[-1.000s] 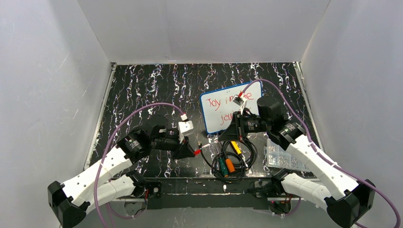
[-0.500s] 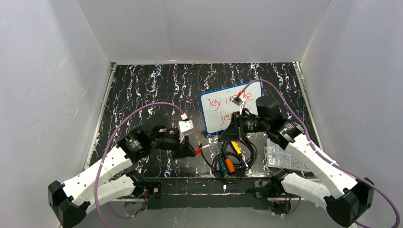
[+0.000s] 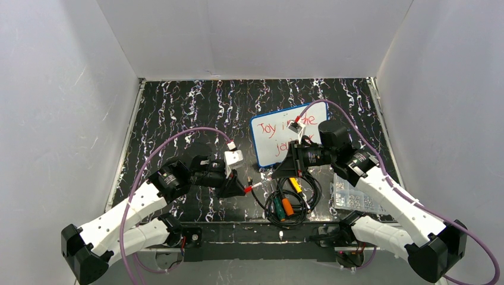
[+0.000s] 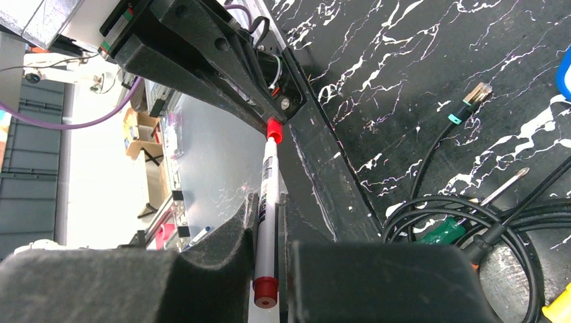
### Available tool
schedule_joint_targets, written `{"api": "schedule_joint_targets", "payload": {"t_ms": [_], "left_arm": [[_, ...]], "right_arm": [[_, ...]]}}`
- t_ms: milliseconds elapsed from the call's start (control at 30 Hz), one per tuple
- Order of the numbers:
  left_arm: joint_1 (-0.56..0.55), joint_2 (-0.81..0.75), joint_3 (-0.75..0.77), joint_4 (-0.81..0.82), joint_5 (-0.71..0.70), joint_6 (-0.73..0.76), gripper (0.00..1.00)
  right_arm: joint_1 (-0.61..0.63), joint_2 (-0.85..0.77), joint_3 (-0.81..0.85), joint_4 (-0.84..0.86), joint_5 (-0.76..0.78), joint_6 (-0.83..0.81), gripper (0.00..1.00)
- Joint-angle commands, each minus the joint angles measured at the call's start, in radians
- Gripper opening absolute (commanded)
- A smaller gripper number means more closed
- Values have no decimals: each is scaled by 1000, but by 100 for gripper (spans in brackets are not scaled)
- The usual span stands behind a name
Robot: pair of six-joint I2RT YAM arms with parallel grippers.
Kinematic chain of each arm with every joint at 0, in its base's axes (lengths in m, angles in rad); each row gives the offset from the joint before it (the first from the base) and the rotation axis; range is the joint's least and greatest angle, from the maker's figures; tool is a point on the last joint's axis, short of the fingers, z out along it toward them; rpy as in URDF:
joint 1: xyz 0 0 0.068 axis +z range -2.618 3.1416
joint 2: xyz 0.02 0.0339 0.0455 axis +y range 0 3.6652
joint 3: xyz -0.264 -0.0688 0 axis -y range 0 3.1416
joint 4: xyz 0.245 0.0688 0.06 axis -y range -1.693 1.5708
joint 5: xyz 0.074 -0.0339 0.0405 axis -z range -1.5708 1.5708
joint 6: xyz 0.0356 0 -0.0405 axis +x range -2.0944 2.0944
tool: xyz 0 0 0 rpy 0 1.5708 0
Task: Write a sentence on the whiteboard
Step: Close the whiteboard marker at the center of the board.
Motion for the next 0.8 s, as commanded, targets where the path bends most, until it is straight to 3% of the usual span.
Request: {"api": "schedule_joint_targets", "payload": {"t_ms": [0,767], "left_arm": [[-6,0,32,9,27,2,0],[-7,-5,42,30,63,7,0]], "right_arm": [[8,5,3,24,-36,-18,1],[14,30,-6,28,-44,-29,1]]}}
